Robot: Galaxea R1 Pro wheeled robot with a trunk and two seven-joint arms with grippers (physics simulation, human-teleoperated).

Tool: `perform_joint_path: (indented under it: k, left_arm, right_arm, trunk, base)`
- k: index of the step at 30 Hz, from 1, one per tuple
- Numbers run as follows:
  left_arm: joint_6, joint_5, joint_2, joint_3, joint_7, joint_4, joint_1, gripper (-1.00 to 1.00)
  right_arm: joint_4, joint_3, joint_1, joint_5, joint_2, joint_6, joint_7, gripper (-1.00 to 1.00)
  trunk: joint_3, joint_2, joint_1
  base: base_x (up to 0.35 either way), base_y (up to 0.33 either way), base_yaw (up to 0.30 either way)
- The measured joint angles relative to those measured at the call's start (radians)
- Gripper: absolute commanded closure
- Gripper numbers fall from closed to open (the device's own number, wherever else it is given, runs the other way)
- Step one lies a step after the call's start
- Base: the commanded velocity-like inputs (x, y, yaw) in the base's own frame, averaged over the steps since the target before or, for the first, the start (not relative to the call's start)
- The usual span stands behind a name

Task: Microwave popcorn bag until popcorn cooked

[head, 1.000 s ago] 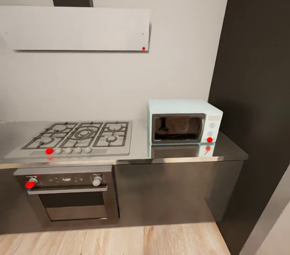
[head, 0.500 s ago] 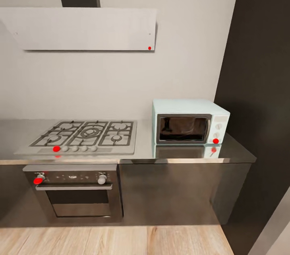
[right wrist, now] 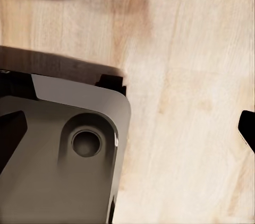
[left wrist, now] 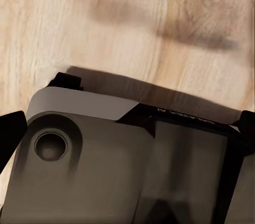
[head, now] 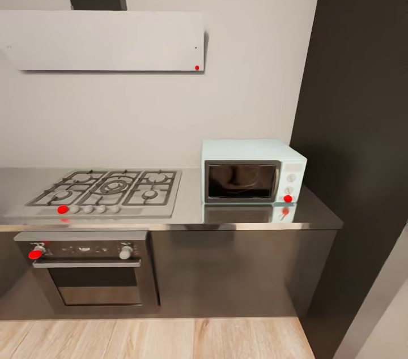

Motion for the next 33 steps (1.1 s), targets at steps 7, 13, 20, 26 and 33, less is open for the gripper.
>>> perform_joint_path:
  k: [7, 13, 20, 26, 33]
  left_arm:
    - [0.001, 0.000, 0.000, 0.000, 0.000, 0.000, 0.000, -1.00]
    - [0.001, -0.001, 0.000, 0.000, -0.001, 0.000, 0.000, -1.00]
    - [0.001, -0.002, 0.000, 0.000, -0.001, 0.000, 0.000, -1.00]
    - [0.001, -0.002, 0.001, 0.000, -0.001, 0.000, 0.000, -1.00]
    - [0.001, -0.002, 0.002, 0.000, -0.001, 0.000, 0.000, -1.00]
  right_arm:
    - [0.000, 0.000, 0.000, 0.000, 0.001, 0.000, -0.001, -1.00]
    - [0.000, 0.000, 0.000, 0.000, 0.000, -0.001, 0.000, -1.00]
    - [0.000, 0.000, 0.000, -0.001, -0.001, -0.001, -0.001, -1.00]
    - [0.000, -0.001, 0.000, -0.001, -0.002, -0.001, -0.001, -1.00]
    - [0.000, 0.000, 0.000, -0.001, -0.002, 0.001, -0.001, -1.00]
  trunk:
    - [0.000, 0.000, 0.000]
    - [0.000, 0.000, 0.000]
    - [0.000, 0.000, 0.000]
    - [0.000, 0.000, 0.000]
    - [0.000, 0.000, 0.000]
  base:
    - [0.000, -0.293, 0.000]
    - [0.000, -0.293, 0.000]
    - [0.000, -0.293, 0.000]
    - [0.064, -0.279, 0.000]
    - [0.094, -0.202, 0.000]
